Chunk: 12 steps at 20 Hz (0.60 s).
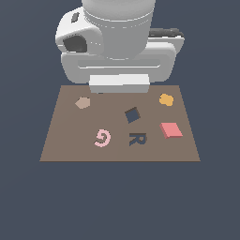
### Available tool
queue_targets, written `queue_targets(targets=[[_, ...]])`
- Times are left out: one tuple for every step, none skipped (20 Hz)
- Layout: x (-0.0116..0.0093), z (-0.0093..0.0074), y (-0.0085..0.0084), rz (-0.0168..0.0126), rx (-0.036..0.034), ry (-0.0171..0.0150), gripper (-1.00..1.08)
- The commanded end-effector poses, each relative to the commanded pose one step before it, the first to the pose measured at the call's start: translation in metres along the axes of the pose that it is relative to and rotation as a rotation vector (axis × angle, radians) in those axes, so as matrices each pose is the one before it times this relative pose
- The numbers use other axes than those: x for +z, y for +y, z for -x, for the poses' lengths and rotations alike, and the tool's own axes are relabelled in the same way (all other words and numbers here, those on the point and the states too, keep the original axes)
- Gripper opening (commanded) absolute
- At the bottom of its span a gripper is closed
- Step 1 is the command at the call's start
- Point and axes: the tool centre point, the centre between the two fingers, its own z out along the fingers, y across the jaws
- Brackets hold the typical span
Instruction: Insert a designated object into the corresponding slot on a board.
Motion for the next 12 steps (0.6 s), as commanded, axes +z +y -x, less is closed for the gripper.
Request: queue_targets(targets=[[0.00000,0.00000,0.00001,0.00000,0.00000,0.00000,1.00],[0.00024,-0.00012,-0.00003,0.00000,0.00000,0.00000,1.00],[0.00068,-0.00039,-0.00119,-0.00008,-0.00182,0.00007,1.00],[0.00116,-0.00064,-0.00146,-0.00012,-0.00218,0.00007,1.00],[0.00161,-0.00090,-0.00210,-0.00017,-0.00316,0.00011,1.00],[0.00207,-0.00115,-0.00264,-0.00021,-0.00396,0.00014,1.00],[0.00252,-0.00140,-0.00325,-0.00025,-0.00487,0.00017,1.00],[0.00297,-0.00165,-0.00384,-0.00029,-0.00577,0.00020,1.00],[0.00341,-0.00190,-0.00440,-0.00032,-0.00661,0.00022,1.00],[0.00385,-0.00214,-0.00494,-0.00035,-0.00742,0.00025,1.00],[0.00427,-0.00239,-0.00550,-0.00037,-0.00827,0.00028,1.00],[0.00469,-0.00263,-0.00605,-0.00038,-0.00912,0.00031,1.00]])
